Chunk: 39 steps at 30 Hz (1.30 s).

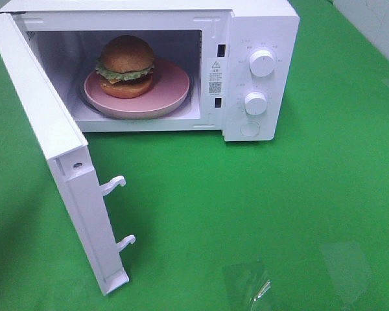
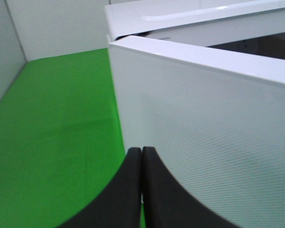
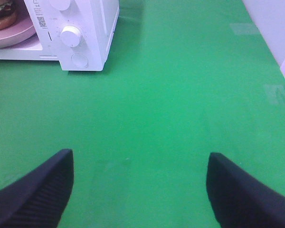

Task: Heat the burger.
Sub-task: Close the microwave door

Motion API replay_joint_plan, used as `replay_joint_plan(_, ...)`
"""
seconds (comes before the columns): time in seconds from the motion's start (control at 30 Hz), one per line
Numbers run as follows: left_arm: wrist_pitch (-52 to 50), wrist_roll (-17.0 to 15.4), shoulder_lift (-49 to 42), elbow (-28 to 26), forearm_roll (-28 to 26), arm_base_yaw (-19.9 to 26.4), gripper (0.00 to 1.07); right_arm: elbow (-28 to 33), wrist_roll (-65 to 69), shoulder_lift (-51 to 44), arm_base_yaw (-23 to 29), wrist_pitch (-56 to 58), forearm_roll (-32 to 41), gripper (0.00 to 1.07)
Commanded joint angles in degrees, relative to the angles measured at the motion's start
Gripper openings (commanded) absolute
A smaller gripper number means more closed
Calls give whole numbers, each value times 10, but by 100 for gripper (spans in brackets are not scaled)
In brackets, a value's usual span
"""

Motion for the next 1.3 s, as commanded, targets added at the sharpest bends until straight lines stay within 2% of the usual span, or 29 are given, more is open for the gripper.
replay_joint_plan(0.03,-72,-73,44,-3,93,-2,0,1,-9,-13,-3,-7,2,76)
replay_joint_plan(0.07,-72,-73,44,-3,93,-2,0,1,-9,-13,-3,-7,2,76)
replay_joint_plan(0.13,-107,-108,74,-15,138,-2,0,1,-9,-13,-3,-7,2,76)
replay_joint_plan(0.17,-107,-108,74,-15,138,-2,0,1,-9,-13,-3,-7,2,76)
replay_joint_plan(0.2,-120,-119,93,-26,161,-2,0,1,-9,-13,-3,-7,2,76)
replay_joint_plan(0.37,-117,-120,128,-45,187,-2,0,1,-9,-13,-3,-7,2,76)
replay_joint_plan(0.43,-113,-111,142,-56,186,-10,0,1,-9,-13,-3,-7,2,76)
replay_joint_plan(0.57,-113,-107,166,-76,171,-42,0,1,-9,-13,-3,-7,2,76)
replay_joint_plan(0.6,-113,-91,179,-84,161,-64,0,1,-9,-13,-3,-7,2,76)
replay_joint_plan(0.63,-113,-91,179,-84,161,-64,0,1,-9,-13,-3,-7,2,76)
replay_joint_plan(0.7,-115,-56,201,-91,105,-95,0,1,-9,-13,-3,-7,2,76)
replay_joint_plan(0.87,-117,-37,215,-91,73,-119,0,1,-9,-13,-3,-7,2,76)
replay_joint_plan(1.0,-117,-13,234,-103,32,-155,0,1,-9,-13,-3,-7,2,76)
replay_joint_plan(1.3,-109,-10,275,-160,17,-199,0,1,-9,-13,-3,-7,2,76)
